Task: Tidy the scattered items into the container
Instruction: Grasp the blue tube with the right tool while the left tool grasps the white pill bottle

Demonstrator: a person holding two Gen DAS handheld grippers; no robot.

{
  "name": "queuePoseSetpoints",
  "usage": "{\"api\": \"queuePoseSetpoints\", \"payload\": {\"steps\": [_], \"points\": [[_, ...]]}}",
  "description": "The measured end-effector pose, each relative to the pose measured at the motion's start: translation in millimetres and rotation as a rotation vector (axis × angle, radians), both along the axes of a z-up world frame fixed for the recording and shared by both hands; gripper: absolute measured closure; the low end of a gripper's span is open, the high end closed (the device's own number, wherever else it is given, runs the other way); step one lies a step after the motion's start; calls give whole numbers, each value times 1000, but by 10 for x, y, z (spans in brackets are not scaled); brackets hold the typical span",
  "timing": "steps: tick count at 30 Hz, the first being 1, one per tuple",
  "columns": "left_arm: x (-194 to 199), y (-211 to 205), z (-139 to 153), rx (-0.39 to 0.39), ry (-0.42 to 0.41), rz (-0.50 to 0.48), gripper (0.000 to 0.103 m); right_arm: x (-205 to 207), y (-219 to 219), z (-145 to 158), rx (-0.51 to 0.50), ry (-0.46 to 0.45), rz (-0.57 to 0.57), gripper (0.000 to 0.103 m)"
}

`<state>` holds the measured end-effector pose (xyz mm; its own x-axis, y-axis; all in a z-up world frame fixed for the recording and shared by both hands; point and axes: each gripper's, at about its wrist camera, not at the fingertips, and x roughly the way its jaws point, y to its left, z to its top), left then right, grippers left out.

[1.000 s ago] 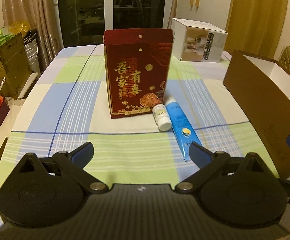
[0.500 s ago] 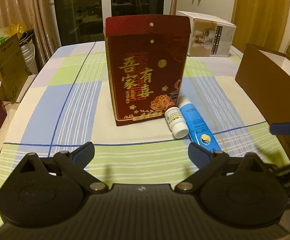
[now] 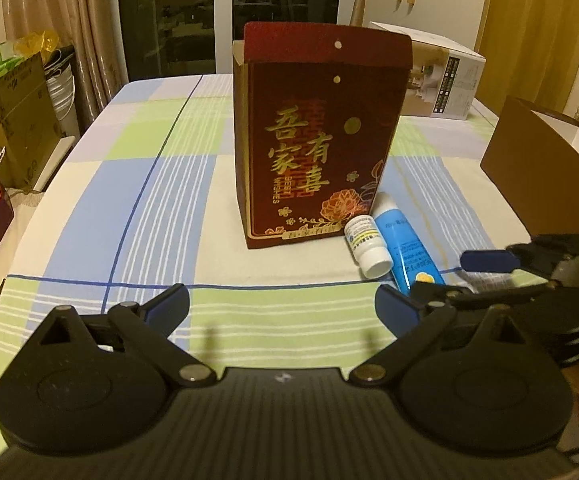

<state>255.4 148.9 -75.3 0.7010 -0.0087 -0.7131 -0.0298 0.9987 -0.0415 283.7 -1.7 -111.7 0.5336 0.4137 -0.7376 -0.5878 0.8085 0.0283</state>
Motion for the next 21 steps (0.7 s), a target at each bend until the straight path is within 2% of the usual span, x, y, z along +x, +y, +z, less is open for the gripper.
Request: {"api": "queuePoseSetpoints", "payload": {"steps": [5, 6, 8, 13, 15, 21], "points": [[10, 7, -24, -7, 8, 3, 6, 56, 82, -28, 2, 1, 1, 39], [15, 12, -26, -9, 8, 4, 6, 68, 92, -37, 2, 2, 0, 41], [19, 11, -30, -10, 10, 3, 6, 93, 105, -59, -2, 7, 1, 51], [19, 32, -39, 13, 12, 12, 6, 135, 91, -94, -3, 3, 5, 54], [24, 39, -46, 9, 15, 13, 6, 139, 74, -90, -4, -2, 8, 63], [63, -51, -59, 1, 17, -12, 6, 54, -64, -61, -14, 13, -24, 64]]}}
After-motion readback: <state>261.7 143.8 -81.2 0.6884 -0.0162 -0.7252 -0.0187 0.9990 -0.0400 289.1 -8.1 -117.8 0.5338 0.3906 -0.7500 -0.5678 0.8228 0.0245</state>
